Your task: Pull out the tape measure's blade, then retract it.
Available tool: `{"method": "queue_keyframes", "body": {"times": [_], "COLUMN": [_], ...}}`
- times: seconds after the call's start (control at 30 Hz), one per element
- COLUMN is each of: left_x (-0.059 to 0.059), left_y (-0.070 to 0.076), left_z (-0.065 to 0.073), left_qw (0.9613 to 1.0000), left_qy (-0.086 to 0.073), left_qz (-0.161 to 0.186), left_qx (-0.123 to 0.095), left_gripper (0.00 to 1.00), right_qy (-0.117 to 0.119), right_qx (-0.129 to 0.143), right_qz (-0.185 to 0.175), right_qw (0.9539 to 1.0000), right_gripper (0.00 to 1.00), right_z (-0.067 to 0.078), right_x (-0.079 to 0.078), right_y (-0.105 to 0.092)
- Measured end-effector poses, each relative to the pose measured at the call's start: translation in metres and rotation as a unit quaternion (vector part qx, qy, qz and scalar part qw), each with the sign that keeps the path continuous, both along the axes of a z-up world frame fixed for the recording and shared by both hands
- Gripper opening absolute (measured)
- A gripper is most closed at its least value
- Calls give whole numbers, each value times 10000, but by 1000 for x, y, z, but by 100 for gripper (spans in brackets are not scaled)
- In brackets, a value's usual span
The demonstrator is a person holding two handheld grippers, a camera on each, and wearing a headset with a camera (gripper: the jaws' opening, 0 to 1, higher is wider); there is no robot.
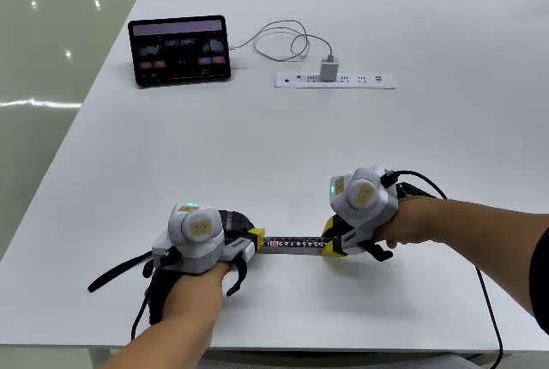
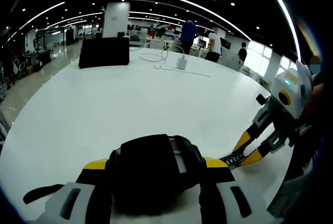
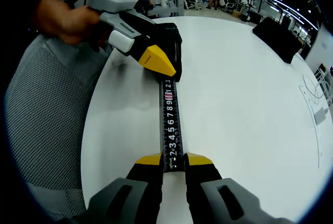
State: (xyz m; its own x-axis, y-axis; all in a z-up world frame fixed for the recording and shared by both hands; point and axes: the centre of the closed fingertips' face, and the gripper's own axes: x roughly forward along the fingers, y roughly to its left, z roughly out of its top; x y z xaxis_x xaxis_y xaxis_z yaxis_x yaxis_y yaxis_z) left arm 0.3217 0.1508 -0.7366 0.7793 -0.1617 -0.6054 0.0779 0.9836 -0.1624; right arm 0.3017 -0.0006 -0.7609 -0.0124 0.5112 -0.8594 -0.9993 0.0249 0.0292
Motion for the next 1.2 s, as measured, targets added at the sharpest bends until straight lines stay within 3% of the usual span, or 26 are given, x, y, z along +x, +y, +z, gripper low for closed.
{"method": "queue_keyframes", "body": {"times": [1.2], "left_x": [0], "left_y": [0], "left_z": [0], "left_qw": [10000], "left_qy": [23], "left_qz": [37], "left_qx": [-62], "left_gripper": [64], "right_qy": [-56], "right_qx": [190], "right_qz": [51], "right_qw": [9998], "right_gripper": [12], "right_z": [-1], "right_x": [1], "right_y": [19]}}
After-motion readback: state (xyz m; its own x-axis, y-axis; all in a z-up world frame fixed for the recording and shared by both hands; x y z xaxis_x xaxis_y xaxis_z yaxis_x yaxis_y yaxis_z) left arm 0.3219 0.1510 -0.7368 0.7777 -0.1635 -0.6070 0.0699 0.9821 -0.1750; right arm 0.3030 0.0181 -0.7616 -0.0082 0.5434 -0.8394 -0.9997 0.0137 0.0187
